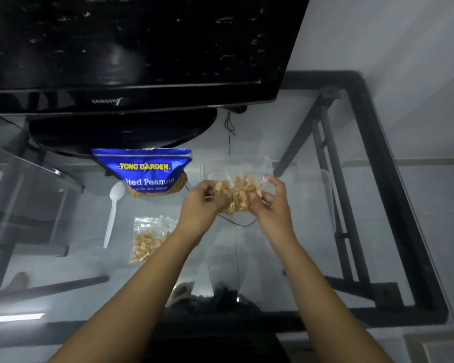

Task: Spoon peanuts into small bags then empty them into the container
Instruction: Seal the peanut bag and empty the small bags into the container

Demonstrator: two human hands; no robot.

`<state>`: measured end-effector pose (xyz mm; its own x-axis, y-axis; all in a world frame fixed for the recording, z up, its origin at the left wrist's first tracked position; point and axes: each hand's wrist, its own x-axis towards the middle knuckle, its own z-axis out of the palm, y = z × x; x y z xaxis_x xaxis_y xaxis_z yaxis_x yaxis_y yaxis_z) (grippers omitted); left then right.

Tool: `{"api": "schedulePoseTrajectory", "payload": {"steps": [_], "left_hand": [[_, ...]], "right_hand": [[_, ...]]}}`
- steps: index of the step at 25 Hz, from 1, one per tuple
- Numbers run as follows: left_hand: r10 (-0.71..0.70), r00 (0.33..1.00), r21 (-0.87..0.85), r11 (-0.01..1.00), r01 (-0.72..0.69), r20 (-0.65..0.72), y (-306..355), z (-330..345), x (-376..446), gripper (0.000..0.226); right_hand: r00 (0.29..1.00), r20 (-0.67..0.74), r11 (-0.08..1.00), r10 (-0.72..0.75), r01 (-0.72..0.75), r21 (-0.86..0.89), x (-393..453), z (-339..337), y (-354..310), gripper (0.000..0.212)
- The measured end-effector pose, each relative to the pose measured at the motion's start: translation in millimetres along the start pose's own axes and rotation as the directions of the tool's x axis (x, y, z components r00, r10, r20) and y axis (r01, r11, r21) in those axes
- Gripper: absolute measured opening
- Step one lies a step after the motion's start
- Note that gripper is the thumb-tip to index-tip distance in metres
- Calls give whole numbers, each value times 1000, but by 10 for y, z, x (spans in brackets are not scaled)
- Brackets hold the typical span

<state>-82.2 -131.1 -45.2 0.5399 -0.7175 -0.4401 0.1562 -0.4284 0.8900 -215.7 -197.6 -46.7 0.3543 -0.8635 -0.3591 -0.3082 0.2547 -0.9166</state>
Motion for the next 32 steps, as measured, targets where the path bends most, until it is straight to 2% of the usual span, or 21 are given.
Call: {"api": "schedulePoseTrajectory", "payload": {"steps": [2,5,8,10,12,15,16,17,20,23,27,29,32], "left_hand": [[22,998,88,996,-16,-66,181,61,212,20],[-12,987,208,977,46,-161,272,157,447,20],[-50,973,337,933,126,-226,179,252,578,20],[-38,979,463,877,128,-199,117,293,607,23],[45,983,632,771,79,-177,98,307,592,26],[302,944,838,542,-57,-132,141,245,481,24],[352,929,844,528,-92,-118,157,192,427,25],[375,920,819,559,-128,-113,153,117,361,26],[402,904,685,700,-199,-148,28,-183,54,25],[368,908,696,706,-134,-199,-286,-637,-258,21],[311,896,745,667,33,-318,-692,-1216,-540,27],[270,914,756,652,59,-304,-867,-1365,-620,34],[133,957,660,748,74,-257,-986,-1341,-661,42]], "right_hand": [[1000,10,997,-9,9,-70,316,37,-133,48],[1000,-5,964,20,-20,-266,631,98,-190,56],[999,0,874,38,-34,-484,710,149,-180,58],[1000,8,800,20,-12,-600,707,193,-168,57],[997,21,720,-70,65,-690,699,228,-153,54],[980,47,559,-192,149,-815,659,229,-169,60],[977,55,518,-205,156,-841,625,224,-194,60],[973,62,503,-223,169,-848,569,227,-230,56],[937,102,574,-334,288,-767,224,280,-286,39],[925,224,674,-306,377,-636,-257,597,-96,30],[929,335,742,-157,334,-582,-642,1157,248,35],[933,336,746,-125,312,-588,-737,1367,338,40],[949,295,770,-109,269,-579,-772,1490,433,38]]}}
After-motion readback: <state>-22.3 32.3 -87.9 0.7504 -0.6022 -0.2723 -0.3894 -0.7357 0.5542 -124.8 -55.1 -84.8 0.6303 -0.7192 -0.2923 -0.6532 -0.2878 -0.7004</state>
